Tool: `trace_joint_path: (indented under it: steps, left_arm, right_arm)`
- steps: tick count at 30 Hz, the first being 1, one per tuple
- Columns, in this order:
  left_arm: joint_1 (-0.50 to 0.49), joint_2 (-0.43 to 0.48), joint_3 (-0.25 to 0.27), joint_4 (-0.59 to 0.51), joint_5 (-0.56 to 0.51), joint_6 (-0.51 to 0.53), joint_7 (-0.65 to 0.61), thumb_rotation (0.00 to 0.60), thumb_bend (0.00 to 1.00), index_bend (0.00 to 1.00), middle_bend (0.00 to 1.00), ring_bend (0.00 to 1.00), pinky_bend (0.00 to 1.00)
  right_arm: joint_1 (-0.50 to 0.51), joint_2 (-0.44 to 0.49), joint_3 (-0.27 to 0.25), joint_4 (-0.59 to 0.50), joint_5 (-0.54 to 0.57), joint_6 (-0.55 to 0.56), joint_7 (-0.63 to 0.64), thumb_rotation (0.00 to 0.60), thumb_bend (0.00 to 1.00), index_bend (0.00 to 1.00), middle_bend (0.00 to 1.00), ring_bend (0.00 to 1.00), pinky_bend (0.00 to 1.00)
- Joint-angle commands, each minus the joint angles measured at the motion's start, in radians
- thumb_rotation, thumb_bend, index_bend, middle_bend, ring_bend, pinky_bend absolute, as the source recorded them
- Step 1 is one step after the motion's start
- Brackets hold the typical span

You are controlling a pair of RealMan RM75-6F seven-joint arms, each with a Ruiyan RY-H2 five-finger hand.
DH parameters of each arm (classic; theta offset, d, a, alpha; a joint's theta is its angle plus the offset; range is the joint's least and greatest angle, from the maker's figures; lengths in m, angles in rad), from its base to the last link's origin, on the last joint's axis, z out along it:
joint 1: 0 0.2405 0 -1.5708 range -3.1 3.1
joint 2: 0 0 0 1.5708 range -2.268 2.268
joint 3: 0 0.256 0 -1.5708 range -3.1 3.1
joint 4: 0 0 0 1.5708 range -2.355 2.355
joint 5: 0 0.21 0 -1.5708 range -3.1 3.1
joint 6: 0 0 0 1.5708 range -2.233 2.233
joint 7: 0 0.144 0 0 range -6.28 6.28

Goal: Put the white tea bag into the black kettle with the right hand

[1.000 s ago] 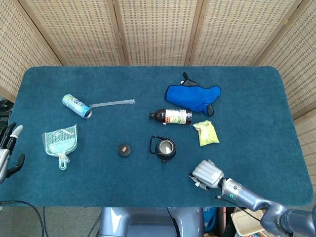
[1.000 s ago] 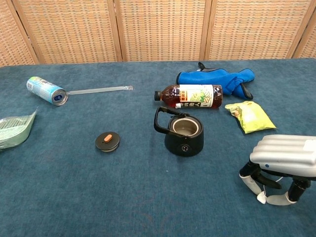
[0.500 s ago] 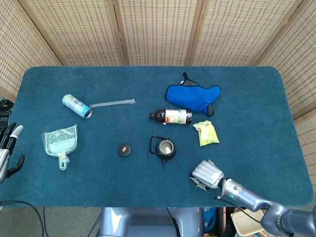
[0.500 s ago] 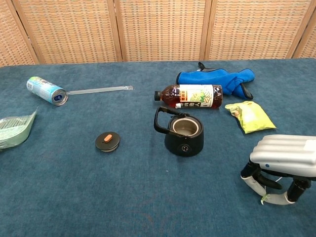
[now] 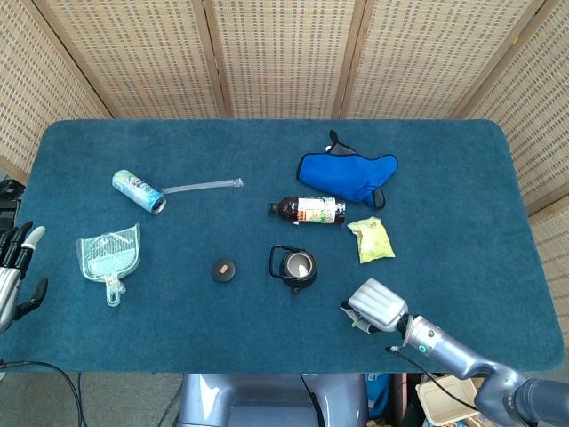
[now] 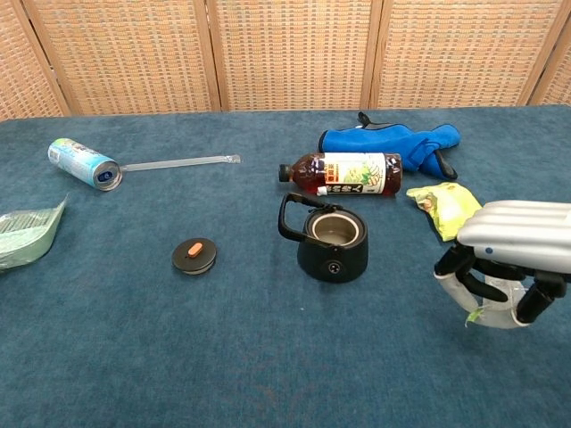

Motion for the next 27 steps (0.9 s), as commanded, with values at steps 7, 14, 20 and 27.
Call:
trace_joint_path:
  steps: [7,14,20,27]
  left_arm:
    - [-0.005,-0.013,0.005,0.005,0.007,-0.008,0.014,0.6,0.48,0.03,0.0,0.0,0.0]
    - [-0.007,-0.024,0.019,-0.004,0.026,-0.014,0.015,0.6,0.48,0.03,0.0,0.0,0.0]
    - [-0.004,-0.025,0.022,-0.007,0.033,-0.007,0.013,0.6,0.48,0.03,0.0,0.0,0.0]
    - [0.001,-0.027,0.027,-0.006,0.038,-0.003,0.009,0.6,0.48,0.03,0.0,0.0,0.0]
  right_arm:
    - [-0.001,0.089,0.063,-0.09,0.033,0.061,0.041,0.6,0.52,0.66,0.82,0.83,0.86]
    - [0.008,0.152,0.117,-0.167,0.068,0.085,0.139,0.6,0.52,0.67,0.82,0.83,0.86]
    - [0.023,0.187,0.146,-0.208,0.076,0.081,0.186,0.6,0.52,0.67,0.82,0.83,0.86]
    - [0.04,0.217,0.171,-0.242,0.085,0.067,0.239,0.6,0.52,0.67,0.82,0.83,0.86]
